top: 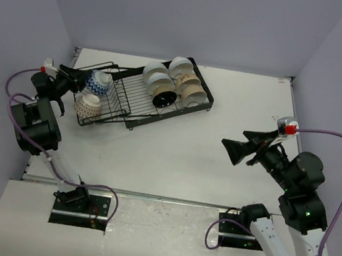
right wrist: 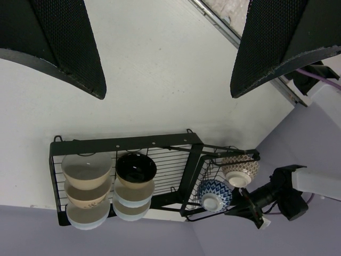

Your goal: Unload the bowls from the dish rack

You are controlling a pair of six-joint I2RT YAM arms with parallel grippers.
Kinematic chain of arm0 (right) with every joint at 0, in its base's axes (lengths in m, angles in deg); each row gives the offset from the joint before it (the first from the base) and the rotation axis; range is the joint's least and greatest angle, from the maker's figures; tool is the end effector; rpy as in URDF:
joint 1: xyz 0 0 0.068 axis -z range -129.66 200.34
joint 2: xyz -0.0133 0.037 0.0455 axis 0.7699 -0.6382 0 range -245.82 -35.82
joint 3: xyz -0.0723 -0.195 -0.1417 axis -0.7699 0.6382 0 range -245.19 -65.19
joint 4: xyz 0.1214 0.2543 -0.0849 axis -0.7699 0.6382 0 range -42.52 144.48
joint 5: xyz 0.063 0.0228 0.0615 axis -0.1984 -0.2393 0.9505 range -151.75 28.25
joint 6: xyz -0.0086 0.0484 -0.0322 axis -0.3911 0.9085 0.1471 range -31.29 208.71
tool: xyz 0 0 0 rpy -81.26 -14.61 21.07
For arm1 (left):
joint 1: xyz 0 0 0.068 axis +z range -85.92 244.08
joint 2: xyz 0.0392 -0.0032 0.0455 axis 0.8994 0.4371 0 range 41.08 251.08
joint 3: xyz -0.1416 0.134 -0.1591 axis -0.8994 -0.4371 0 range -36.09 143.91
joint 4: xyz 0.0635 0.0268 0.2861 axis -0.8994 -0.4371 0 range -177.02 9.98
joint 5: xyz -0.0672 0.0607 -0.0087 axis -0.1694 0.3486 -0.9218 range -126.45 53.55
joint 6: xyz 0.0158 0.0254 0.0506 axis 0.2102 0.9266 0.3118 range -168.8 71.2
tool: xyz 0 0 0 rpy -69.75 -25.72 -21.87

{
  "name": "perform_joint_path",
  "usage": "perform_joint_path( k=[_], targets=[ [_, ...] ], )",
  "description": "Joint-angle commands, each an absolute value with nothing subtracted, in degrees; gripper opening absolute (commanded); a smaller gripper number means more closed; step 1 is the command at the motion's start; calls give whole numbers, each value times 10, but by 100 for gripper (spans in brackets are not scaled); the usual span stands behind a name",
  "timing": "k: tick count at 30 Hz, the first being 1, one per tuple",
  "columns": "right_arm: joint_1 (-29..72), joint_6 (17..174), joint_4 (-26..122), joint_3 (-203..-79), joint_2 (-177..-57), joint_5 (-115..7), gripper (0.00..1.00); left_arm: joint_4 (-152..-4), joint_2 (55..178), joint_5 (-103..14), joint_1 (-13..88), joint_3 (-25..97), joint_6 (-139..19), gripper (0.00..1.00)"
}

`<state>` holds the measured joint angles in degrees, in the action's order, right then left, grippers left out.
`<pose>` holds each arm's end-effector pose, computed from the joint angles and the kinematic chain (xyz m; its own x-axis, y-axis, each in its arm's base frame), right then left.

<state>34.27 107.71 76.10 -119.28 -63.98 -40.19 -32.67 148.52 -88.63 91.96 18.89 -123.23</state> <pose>0.1354 0.0552 0.3987 -0.2414 0.2457 -0.9388 -0.5623 0.7530 0.3416 0.3784 0.1621 0.1503 -0.4148 -0.8877 -0.1996 0.0340 0.2041 -0.9784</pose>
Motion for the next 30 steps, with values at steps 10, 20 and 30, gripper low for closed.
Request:
perform_joint_path(
  k=[10, 20, 30],
  targets=[
    [341, 1070, 740, -1192, -651, -408, 99, -345, 1481, -918, 906, 206, -1239, 27],
    [341, 1070, 740, -1192, -650, -409, 99, -370, 1478, -918, 901, 231, -1233, 0],
    [342, 1071, 739, -1191, -654, -409, 99, -321, 1433, -939, 877, 310, -1250, 0]
  ],
)
